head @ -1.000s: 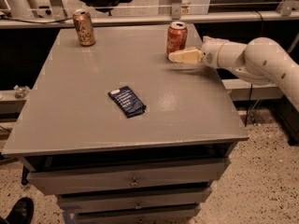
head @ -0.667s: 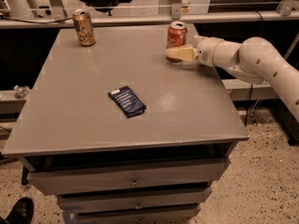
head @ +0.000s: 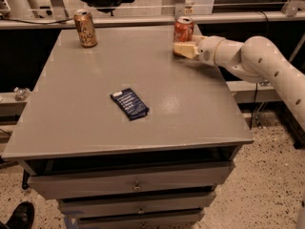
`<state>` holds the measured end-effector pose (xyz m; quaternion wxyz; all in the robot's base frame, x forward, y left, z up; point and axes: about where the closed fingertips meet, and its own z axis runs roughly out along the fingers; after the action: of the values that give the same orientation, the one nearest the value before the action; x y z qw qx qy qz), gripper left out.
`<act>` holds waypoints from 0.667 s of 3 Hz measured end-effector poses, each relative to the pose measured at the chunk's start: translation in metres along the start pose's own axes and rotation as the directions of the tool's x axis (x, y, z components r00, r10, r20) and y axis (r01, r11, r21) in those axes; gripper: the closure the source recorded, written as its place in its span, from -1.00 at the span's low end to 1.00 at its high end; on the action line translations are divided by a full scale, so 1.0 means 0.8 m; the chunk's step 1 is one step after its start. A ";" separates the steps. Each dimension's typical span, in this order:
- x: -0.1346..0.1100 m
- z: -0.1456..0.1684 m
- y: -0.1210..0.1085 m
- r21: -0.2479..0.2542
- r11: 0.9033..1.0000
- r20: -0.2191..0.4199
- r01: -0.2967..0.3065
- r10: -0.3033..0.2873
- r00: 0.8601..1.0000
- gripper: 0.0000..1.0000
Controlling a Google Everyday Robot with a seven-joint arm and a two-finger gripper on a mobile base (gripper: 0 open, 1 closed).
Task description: Move coke can near orange can
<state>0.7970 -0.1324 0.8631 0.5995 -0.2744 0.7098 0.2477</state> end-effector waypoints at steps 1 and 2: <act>-0.016 0.005 0.003 -0.012 1.000 0.022 0.010 -0.009 1.000 0.74; -0.079 0.019 0.024 -0.045 0.998 0.062 0.035 -0.033 0.998 1.00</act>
Offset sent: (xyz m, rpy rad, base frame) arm 0.0117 0.0195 0.0618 0.0338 -0.0832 0.0358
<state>0.8027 -0.1026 0.9235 0.6188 -0.2923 0.6805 0.2619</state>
